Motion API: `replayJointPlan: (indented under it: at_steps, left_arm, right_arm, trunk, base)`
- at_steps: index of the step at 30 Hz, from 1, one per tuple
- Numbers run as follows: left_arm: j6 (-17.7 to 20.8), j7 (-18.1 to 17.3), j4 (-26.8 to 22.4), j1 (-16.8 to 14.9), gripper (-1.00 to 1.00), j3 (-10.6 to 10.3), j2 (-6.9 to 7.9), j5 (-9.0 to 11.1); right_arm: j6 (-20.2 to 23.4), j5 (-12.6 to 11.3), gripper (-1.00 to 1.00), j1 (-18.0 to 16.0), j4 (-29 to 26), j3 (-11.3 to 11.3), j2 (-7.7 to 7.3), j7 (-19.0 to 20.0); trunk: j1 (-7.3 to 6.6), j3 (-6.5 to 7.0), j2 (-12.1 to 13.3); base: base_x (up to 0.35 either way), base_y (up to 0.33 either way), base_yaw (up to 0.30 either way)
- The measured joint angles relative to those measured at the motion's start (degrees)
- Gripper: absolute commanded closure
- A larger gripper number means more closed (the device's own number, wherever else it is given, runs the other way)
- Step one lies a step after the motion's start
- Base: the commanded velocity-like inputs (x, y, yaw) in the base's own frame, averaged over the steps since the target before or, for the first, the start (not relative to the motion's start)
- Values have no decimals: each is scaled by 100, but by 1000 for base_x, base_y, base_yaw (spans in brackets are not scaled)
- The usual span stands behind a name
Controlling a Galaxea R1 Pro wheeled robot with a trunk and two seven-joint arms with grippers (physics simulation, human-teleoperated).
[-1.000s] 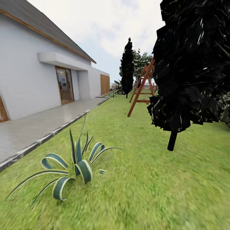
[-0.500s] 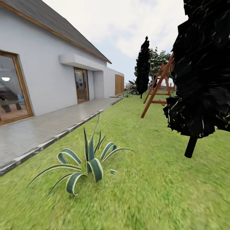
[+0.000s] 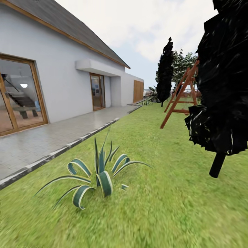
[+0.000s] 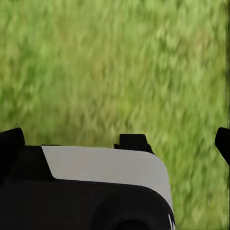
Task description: Take the three Easter eggs out of the wicker basket on the lawn in the garden, then place them on the lawn next to a single tree (choose any tree) so that all three eggs are next to the same tree and none are left in the basket.
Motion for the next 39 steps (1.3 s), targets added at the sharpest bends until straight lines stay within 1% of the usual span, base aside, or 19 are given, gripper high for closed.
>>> replayJointPlan:
  at_steps: [39]
  left_arm:
    - [2, 0, 0, 0, -100, 0, 0, 0]
  right_arm:
    - [-3, 3, -100, 0, 8, 0, 4, -2]
  trunk:
    - [0, 0, 0]
  base:
    - [117, -287, 275]
